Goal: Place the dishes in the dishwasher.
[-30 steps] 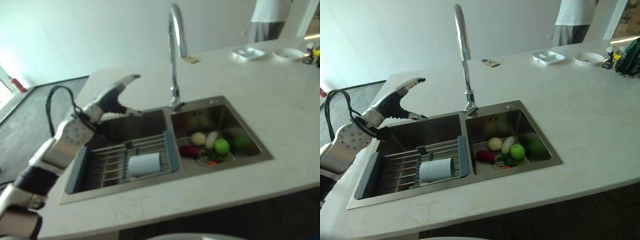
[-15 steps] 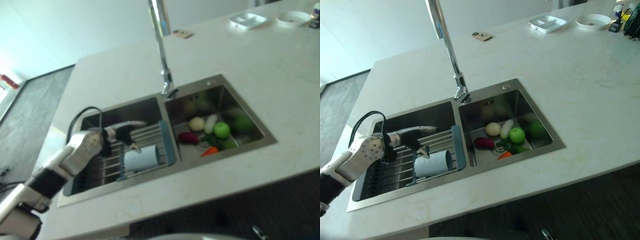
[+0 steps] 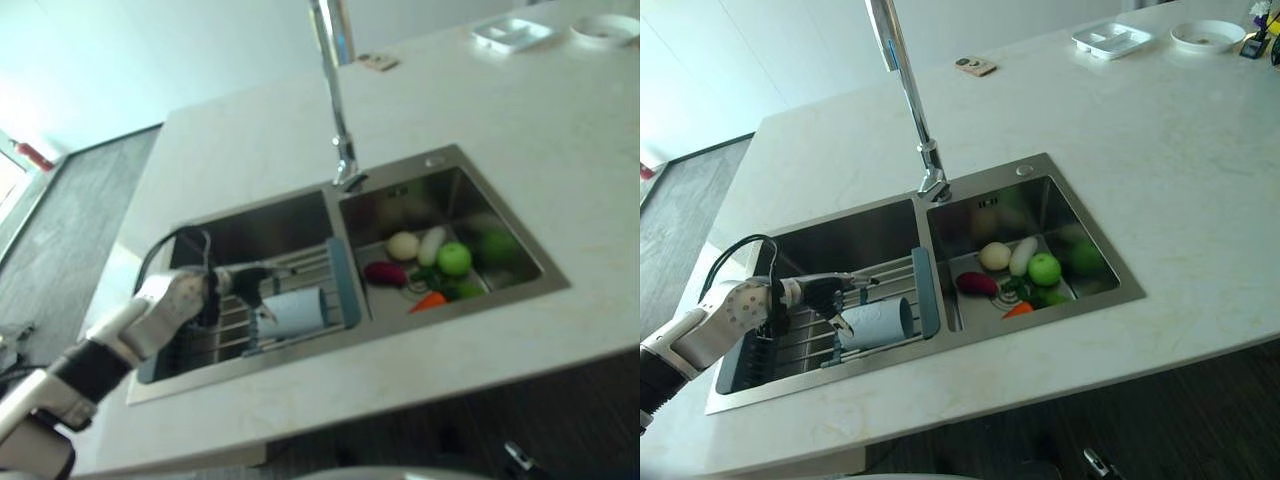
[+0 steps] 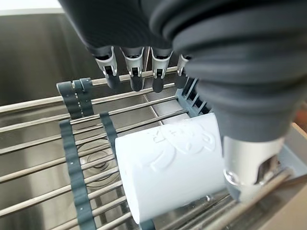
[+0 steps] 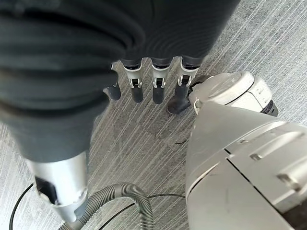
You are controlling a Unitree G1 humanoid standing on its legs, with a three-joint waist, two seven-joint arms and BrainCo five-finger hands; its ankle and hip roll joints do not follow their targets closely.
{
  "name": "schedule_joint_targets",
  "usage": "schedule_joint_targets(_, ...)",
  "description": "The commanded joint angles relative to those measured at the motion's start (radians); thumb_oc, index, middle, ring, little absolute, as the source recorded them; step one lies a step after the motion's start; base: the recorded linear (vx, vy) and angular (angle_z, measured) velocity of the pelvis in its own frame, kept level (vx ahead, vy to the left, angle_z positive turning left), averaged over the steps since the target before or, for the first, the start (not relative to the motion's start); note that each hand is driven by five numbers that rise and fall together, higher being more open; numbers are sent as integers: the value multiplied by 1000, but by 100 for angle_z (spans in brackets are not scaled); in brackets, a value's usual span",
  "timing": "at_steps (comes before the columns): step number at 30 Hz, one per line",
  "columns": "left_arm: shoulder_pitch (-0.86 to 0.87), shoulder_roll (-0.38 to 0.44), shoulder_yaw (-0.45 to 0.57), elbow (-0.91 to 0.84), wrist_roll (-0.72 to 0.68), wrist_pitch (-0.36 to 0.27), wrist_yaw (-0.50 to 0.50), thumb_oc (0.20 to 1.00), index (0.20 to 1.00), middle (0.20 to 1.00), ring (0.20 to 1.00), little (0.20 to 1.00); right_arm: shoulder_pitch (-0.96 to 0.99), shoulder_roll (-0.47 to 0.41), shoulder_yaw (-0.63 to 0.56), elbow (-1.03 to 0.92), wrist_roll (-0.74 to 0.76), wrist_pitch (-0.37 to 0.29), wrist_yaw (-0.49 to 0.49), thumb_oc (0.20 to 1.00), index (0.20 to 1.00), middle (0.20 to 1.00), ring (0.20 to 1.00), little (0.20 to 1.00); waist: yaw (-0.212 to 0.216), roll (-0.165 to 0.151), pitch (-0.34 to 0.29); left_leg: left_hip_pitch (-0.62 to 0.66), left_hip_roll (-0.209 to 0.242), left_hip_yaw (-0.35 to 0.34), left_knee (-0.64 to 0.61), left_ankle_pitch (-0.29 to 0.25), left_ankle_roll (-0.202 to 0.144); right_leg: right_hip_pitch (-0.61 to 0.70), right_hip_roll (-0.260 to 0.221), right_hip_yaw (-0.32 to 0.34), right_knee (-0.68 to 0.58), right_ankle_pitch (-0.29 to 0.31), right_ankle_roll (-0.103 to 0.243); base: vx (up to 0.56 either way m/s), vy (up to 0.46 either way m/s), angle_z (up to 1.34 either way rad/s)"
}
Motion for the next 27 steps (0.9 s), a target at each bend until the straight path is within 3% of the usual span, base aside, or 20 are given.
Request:
schedule_joint_targets(1, -49, 37, 65, 18, -26, 12, 26, 1000, 1000, 1000, 1000, 1000, -18, 30, 6, 18, 33, -21, 5, 1000, 1000, 1000, 1000, 1000, -2, -57, 13, -3, -4, -72, 1, -11, 10, 6, -53, 2, 0, 53, 68, 0, 0, 0)
schedule_joint_targets(10, -80, 13, 38, 111, 31, -1, 157, 1000, 1000, 1000, 1000, 1000, -37, 8, 26, -12, 58, -24, 14, 1000, 1000, 1000, 1000, 1000, -16, -65, 63, -34, 2, -74, 1, 5, 4, -30, -49, 18, 0, 64, 63, -36, 1, -2)
schedule_joint_targets(27, -163, -23, -85, 168, 63, 11, 170, 1000, 1000, 1000, 1000, 1000, -99, -10, 64, -74, 82, -27, 6, 1000, 1000, 1000, 1000, 1000, -33, -82, 147, -91, 15, -73, 1, 29, -8, -91, -45, 18, 0, 82, 56, -50, -3, -5)
